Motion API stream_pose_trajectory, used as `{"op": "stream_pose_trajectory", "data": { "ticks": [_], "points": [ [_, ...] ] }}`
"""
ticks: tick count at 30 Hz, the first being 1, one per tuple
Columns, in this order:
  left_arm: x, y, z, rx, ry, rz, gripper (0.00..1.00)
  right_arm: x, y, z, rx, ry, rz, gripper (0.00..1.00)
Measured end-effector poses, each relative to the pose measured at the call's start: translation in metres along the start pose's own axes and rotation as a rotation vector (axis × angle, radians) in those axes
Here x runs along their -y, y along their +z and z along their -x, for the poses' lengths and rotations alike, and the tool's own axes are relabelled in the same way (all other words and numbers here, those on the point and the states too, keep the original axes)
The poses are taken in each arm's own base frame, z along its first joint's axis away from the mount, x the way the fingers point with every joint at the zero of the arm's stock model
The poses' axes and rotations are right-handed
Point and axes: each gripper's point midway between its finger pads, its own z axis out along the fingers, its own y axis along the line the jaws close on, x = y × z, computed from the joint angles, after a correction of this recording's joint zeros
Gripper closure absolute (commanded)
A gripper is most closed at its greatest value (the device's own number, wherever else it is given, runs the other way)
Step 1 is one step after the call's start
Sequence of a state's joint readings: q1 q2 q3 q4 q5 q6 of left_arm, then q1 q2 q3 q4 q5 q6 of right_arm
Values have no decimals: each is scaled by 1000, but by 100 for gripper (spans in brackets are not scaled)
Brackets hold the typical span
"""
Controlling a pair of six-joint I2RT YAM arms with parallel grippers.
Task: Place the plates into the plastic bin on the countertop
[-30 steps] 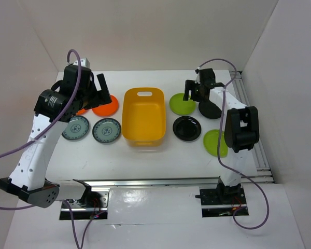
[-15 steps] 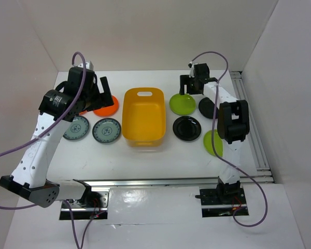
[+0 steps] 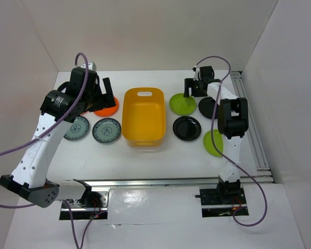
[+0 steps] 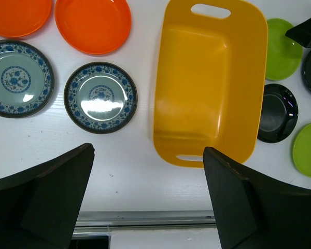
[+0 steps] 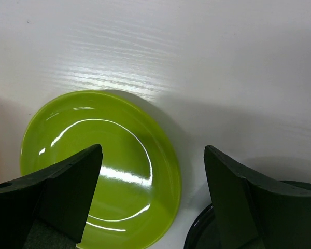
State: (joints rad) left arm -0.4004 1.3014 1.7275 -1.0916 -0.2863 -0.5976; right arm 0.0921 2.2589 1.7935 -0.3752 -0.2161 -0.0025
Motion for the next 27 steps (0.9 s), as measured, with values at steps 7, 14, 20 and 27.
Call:
{"op": "stream_pose_trajectory", "data": {
  "ticks": [7, 14, 20, 27],
  "points": [
    [-1, 0, 0, 2, 1, 4, 0, -1, 13, -14, -29, 3, 33, 23],
    [-2, 0, 1, 5, 1, 11, 0, 4, 15, -17, -33, 6, 9, 59],
    [-4, 1, 2, 13, 1, 25, 0, 13, 15, -16, -27, 36, -54, 86],
    [-7, 1, 4, 22, 1, 42, 0, 17, 14, -13, -13, 95, -87, 100]
  ]
}}
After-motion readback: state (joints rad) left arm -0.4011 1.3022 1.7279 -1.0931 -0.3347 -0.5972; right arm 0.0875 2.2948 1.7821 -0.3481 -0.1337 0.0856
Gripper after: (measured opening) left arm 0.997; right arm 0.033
